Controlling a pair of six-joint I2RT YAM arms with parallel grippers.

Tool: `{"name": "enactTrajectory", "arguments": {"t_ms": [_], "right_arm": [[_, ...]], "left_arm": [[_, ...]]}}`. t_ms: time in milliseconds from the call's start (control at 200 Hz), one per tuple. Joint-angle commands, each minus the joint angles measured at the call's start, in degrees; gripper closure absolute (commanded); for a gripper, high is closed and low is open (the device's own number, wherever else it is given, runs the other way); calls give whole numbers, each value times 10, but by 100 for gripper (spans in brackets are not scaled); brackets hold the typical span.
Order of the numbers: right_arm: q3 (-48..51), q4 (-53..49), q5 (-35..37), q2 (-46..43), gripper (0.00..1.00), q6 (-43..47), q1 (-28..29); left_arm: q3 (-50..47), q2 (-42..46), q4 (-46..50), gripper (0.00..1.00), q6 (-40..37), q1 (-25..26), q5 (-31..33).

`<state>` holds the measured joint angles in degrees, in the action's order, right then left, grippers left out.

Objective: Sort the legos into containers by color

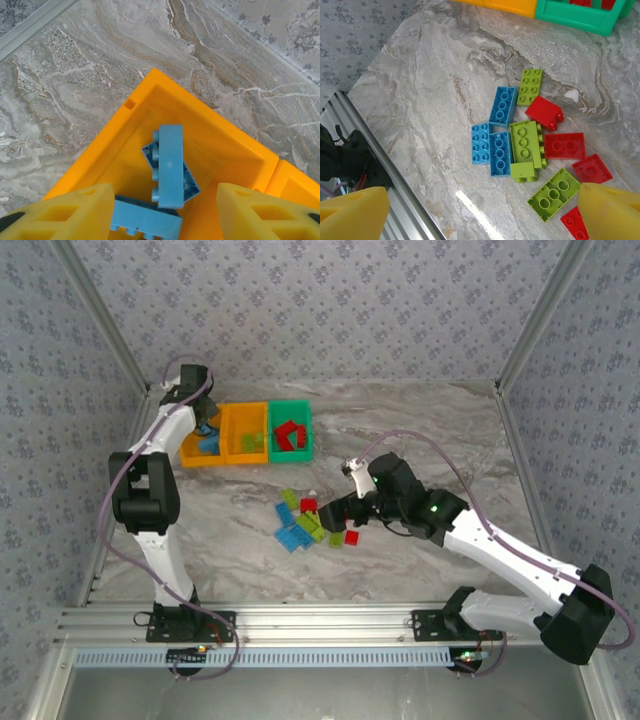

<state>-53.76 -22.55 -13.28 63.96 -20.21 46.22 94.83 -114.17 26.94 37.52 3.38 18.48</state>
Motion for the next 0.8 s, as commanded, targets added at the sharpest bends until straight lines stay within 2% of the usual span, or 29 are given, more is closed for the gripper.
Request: {"name": "enactTrajectory", "arguments": {"t_ms": [0,85,180,315,410,475,625,720,795], "right_arm": [[11,0,28,-4,1,-10,-1],[8,1,60,12,1,-11,-1],[-6,1,89,46,2,-11,0],[-31,13,85,112,5,-5,2],[-62,13,95,174,14,-4,3],[-97,2,109,223,20,-9,5],[-200,-22,125,340,24,-17,12],[-263,-35,134,421,27,-24,19],[-316,-50,150,477,27,-27,26]], "left_arm": [[-19,67,28,46,5,0,-25],[-84,152,16,47,20,12,-49],[-162,269,4,49,8,53,-58],[-221,407,43,50,-71,147,-40],[-239,478,101,50,-140,208,-42],[-255,520,140,49,-188,238,-76],[-291,597,219,36,-281,254,-176],[-316,623,251,32,-333,254,-176],[-339,629,253,29,-346,254,-156]]}}
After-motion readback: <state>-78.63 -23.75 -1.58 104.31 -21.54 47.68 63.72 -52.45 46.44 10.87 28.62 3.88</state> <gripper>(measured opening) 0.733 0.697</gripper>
